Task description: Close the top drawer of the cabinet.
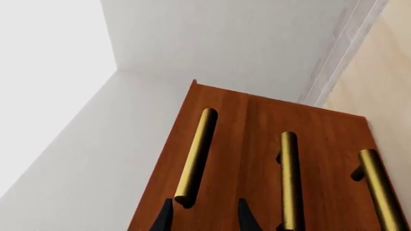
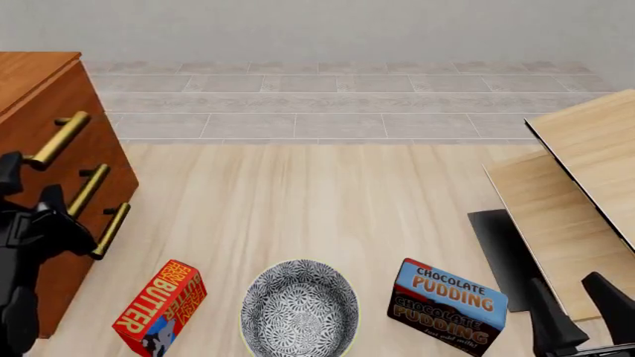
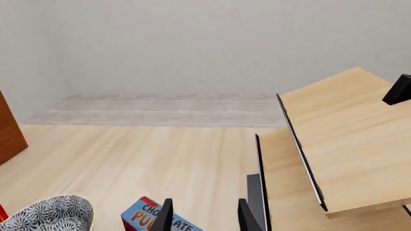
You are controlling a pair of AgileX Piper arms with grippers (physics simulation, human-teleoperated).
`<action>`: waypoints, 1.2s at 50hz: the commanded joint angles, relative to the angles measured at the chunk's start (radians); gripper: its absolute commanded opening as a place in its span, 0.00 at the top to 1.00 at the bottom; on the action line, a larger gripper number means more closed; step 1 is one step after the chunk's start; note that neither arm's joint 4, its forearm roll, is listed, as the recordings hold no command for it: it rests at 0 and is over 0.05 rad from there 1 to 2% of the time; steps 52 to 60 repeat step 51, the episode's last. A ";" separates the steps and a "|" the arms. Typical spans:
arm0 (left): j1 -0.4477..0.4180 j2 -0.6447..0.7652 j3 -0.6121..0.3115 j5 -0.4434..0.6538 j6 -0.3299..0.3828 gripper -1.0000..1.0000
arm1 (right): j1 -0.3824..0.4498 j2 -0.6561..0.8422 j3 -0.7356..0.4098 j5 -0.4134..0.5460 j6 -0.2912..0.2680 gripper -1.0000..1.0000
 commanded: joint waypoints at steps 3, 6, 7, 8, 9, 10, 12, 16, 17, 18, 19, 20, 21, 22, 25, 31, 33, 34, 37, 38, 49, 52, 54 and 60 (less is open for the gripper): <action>0.035 0.019 -0.022 0.000 -0.015 0.00 | 0.006 0.000 0.000 0.001 -0.002 0.00; 0.035 0.022 -0.022 0.000 -0.012 0.00 | 0.011 0.000 0.000 -0.002 -0.004 0.00; 0.035 0.022 -0.022 0.000 -0.012 0.00 | 0.011 0.000 0.000 -0.002 -0.004 0.00; 0.036 0.024 -0.022 0.000 -0.011 0.00 | 0.012 0.000 0.000 -0.002 -0.003 0.00; 0.036 0.024 -0.022 0.000 -0.011 0.00 | 0.012 0.000 0.000 -0.002 -0.003 0.00; 0.038 0.025 -0.023 0.000 -0.010 0.00 | 0.012 0.000 0.000 -0.003 -0.002 0.00; 0.040 0.031 -0.027 0.000 -0.010 0.00 | 0.013 0.000 0.000 -0.002 -0.004 0.00; 0.047 0.037 -0.032 0.000 -0.009 0.00 | 0.016 0.000 -0.001 -0.002 -0.003 0.00; 0.047 0.037 -0.032 0.000 -0.009 0.00 | 0.016 0.000 -0.001 -0.002 -0.003 0.00; 0.048 0.041 -0.034 0.000 -0.010 0.00 | 0.016 0.000 -0.001 -0.002 -0.003 0.00; 0.049 0.044 -0.036 0.000 -0.010 0.00 | 0.016 0.000 0.000 -0.003 -0.003 0.00; 0.052 0.050 -0.042 0.000 -0.010 0.00 | 0.016 0.000 0.000 -0.003 -0.004 0.00; 0.053 0.052 -0.044 0.000 -0.009 0.00 | 0.016 0.000 0.000 -0.004 -0.004 0.00; 0.055 0.051 -0.043 0.000 -0.009 0.00 | 0.016 0.000 -0.001 -0.004 -0.003 0.00; 0.062 0.051 -0.043 0.000 -0.011 0.00 | 0.013 0.000 -0.001 -0.004 0.001 0.00; 0.071 0.049 -0.037 0.000 -0.006 0.00 | 0.014 0.000 0.000 0.000 0.007 0.00; 0.077 0.047 -0.035 0.000 -0.008 0.00 | 0.017 0.000 0.000 0.001 0.008 0.00; 0.081 0.046 -0.033 0.000 -0.008 0.00 | 0.020 0.000 0.000 0.001 0.008 0.00; 0.090 0.042 -0.031 0.000 -0.009 0.00 | 0.022 0.000 0.000 -0.002 0.009 0.00; 0.094 0.039 -0.028 0.000 -0.010 0.00 | 0.022 0.000 0.000 -0.002 0.010 0.00; 0.104 0.022 0.001 0.000 -0.010 0.00 | 0.024 0.000 0.000 0.003 0.017 0.00; 0.102 0.025 0.003 0.000 -0.009 0.00 | 0.021 0.000 -0.001 0.006 0.019 0.00; 0.102 0.025 0.003 0.000 -0.009 0.00 | 0.021 0.000 -0.001 0.006 0.019 0.00; 0.102 0.025 0.003 0.000 -0.009 0.00 | 0.021 0.000 -0.001 0.006 0.019 0.00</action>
